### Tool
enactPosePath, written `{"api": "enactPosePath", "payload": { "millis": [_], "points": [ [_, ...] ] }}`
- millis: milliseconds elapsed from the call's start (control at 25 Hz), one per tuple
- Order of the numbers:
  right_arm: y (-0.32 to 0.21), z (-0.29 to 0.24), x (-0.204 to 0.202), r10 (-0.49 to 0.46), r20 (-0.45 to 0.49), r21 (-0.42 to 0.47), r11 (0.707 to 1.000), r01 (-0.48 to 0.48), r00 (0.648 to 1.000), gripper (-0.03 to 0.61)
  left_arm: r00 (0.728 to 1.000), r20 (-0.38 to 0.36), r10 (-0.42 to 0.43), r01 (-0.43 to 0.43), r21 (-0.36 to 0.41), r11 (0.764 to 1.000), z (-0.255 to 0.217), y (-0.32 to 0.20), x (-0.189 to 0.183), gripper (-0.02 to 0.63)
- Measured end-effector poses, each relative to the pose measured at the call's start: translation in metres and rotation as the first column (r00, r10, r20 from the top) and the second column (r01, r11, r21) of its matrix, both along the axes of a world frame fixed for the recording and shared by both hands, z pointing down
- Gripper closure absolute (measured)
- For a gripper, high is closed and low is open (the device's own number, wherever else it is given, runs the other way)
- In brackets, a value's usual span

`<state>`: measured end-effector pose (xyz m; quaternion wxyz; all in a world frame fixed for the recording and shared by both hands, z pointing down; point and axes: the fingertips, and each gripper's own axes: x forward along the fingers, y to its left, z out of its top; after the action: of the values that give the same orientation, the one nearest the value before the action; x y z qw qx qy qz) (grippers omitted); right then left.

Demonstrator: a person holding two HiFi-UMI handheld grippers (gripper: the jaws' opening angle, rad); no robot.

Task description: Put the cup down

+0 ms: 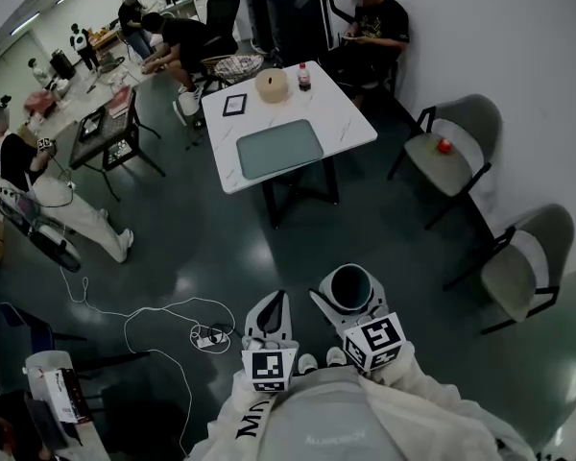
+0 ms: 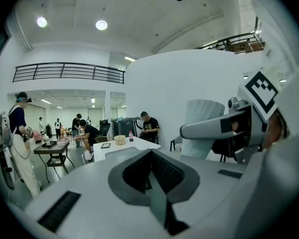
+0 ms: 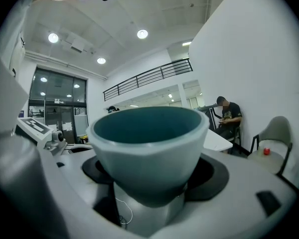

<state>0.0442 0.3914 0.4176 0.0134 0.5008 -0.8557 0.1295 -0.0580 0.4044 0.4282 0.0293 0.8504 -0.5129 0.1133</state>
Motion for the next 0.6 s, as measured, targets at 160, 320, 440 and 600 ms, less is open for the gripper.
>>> {"api": "enactPosePath", "payload": {
  "millis": [160,320,440,600],
  "points": [
    [-0.002,0.000,0.014,0.003,0.018,-0.005,1.000,-0.003,1.000,0.196,1.000,0.003,0.004,-0.004,0.001,1.000,0.002,-0.002,0.011,0.603],
    [-0.003,-0.003,0.034,0.006,0.028,0.008,1.000,-0.006,1.000,0.196,1.000,0.008,-0.008,0.007,0.026,1.000,-0.002,-0.007,0.026,0.603],
    [-0.005,-0.002,0.050,0.004,0.033,0.016,1.000,-0.004,0.999,0.196,1.000,0.009,-0.022,0.021,0.055,0.998,-0.007,-0.009,0.040,0.603],
    [-0.009,-0.001,0.062,-0.005,0.049,0.023,1.000,0.004,0.999,0.196,0.999,0.022,-0.031,0.029,0.071,0.997,-0.007,-0.012,0.049,0.603]
  ]
}}
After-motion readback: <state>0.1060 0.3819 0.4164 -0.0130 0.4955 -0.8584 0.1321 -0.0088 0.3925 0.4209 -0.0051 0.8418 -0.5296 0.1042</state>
